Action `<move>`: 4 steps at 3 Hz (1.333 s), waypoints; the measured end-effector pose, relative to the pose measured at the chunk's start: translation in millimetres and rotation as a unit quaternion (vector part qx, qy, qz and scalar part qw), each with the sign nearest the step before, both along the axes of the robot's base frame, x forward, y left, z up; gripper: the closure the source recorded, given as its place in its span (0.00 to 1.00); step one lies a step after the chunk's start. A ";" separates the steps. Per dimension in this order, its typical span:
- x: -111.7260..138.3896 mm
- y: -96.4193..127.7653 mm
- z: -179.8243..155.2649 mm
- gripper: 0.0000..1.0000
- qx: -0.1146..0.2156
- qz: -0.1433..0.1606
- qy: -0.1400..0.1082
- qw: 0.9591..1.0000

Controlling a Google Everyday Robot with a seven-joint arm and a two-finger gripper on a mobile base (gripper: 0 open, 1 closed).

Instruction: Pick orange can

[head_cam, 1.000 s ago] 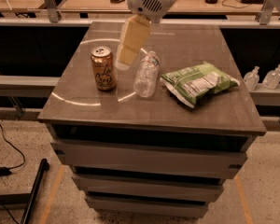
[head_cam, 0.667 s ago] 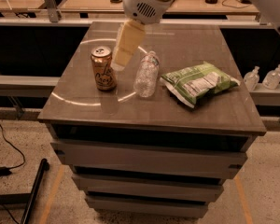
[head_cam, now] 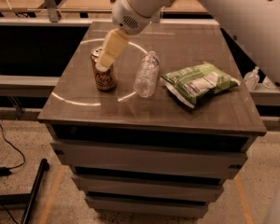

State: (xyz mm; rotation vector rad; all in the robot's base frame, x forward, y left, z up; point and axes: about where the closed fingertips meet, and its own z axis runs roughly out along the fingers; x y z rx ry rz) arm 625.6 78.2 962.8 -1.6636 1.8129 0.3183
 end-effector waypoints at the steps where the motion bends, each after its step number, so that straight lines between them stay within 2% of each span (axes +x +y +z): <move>1: 19.3 15.0 -24.3 0.00 0.021 -0.004 0.036 0.999; 2: 24.1 19.8 -50.2 0.04 0.031 -0.010 0.076 0.997; 3: 22.7 19.2 -61.1 0.26 0.033 -0.013 0.092 0.995; 4: 15.7 23.4 -62.5 0.30 0.057 0.001 0.104 0.993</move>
Offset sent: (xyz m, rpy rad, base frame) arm 0.0314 0.0228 -0.0664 0.0813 0.2070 -0.0315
